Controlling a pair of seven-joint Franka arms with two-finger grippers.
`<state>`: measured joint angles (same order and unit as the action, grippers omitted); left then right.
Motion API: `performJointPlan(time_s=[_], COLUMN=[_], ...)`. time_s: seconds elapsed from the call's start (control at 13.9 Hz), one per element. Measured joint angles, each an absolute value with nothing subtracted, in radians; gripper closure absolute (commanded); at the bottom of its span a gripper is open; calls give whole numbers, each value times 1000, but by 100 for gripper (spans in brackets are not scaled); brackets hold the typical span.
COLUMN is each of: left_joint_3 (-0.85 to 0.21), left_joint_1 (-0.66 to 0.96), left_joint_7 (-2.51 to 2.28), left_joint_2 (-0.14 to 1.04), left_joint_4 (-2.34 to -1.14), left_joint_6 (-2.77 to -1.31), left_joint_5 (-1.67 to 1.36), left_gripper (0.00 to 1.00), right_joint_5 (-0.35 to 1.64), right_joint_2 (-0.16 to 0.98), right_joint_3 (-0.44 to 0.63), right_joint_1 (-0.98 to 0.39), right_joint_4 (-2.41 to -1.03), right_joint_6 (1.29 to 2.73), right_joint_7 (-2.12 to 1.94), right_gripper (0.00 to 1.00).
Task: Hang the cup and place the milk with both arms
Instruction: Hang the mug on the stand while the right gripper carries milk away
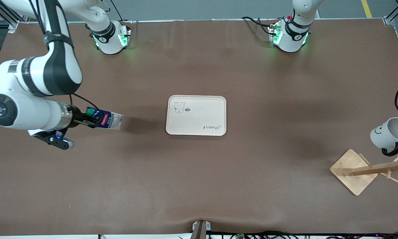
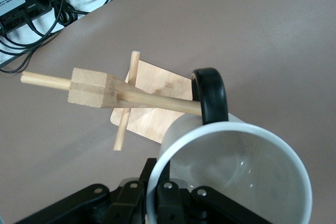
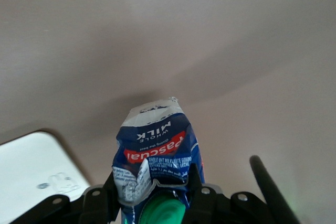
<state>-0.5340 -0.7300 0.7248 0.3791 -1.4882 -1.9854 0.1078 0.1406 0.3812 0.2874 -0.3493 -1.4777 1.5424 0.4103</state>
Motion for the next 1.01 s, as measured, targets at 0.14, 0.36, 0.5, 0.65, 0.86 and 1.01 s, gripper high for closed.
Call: performJointPlan(time_s=[0.14,0.36,0.5,0.65,0.86,1.01], left_joint_3=[-527,-510,-510,-511,-519,-521], left_joint_1=[-731,-732,-730,-726,-704,-686], left_joint_7=[728,759,761,748,675,608], left_joint_2=[385,400,412,416,415,404], left_joint_4=[-1486,-1480,-1469,-1460,-1443,-1434], left_joint_6=[-1999,-2028,-2036,-2037,-2037,-2035], left_joint_5=[108,108,108,108,108,108], left_gripper=[100,100,59,0,0,0], right_joint_5=[111,107,107,107,107,107], right_joint_2=[381,382,380,363,314,290], right_joint_3=[289,291,292,286,280,283], right_joint_1=[-289,-173,-129,-130,-139,-138], right_joint_4=[-1516,-1608,-1675,-1747,-1847,-1878], right_joint_6=[1561,1681,1744,1832,1952,1967], right_joint_7=[288,74,4,-5,-2,20], right_gripper=[100,100,100,100,100,100])
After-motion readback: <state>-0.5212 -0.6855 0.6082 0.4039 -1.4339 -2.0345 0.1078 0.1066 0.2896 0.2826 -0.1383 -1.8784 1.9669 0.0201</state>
